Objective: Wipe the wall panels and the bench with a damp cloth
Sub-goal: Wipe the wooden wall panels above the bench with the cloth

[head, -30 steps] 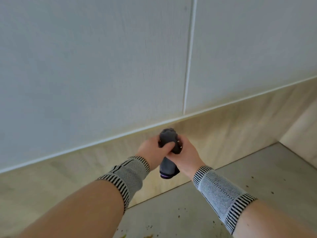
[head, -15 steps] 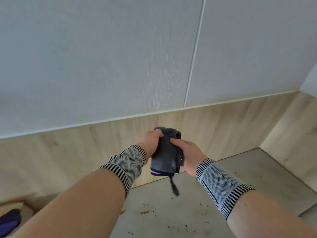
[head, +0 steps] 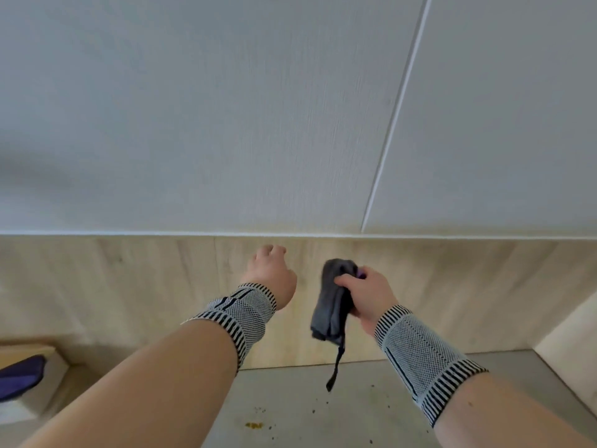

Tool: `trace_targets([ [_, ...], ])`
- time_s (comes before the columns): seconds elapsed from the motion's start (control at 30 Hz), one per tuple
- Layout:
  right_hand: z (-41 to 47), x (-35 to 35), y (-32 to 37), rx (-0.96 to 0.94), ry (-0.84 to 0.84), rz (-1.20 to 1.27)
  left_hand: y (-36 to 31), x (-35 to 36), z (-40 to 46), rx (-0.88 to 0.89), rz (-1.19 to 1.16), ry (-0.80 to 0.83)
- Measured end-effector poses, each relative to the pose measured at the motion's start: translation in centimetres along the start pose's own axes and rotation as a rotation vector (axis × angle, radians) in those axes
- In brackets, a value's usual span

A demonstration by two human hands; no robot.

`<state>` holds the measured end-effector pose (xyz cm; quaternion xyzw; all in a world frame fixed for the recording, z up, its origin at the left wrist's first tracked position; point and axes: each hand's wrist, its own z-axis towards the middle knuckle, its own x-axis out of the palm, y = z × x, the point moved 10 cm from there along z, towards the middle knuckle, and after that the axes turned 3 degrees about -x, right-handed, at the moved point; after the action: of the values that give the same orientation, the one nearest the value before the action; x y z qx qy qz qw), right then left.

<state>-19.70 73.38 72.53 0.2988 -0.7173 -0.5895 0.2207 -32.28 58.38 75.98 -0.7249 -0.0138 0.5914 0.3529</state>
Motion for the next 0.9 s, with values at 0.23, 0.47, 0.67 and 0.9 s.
trace_targets([
  [0.23,7.8,-9.6,8.7,-0.85,-0.226,-0.643,-4.3,5.3,5.2,-0.062,0.44,-0.114],
  [0.47,13.6,-1.5,2.1,-1.564,0.166,-1.301,-1.3,8.2,6.6,-0.26,0.514,-0.058],
  [0.67,10.1,6.4,-0.7,-1.563,0.489,-1.357,-2.2,7.5,6.9,-0.282,0.451,-0.122],
  [0.9,11.2,1.4,-0.2,-1.554,0.531,-1.799,-3.3,6.6,7.3,-0.314,0.503,-0.117],
])
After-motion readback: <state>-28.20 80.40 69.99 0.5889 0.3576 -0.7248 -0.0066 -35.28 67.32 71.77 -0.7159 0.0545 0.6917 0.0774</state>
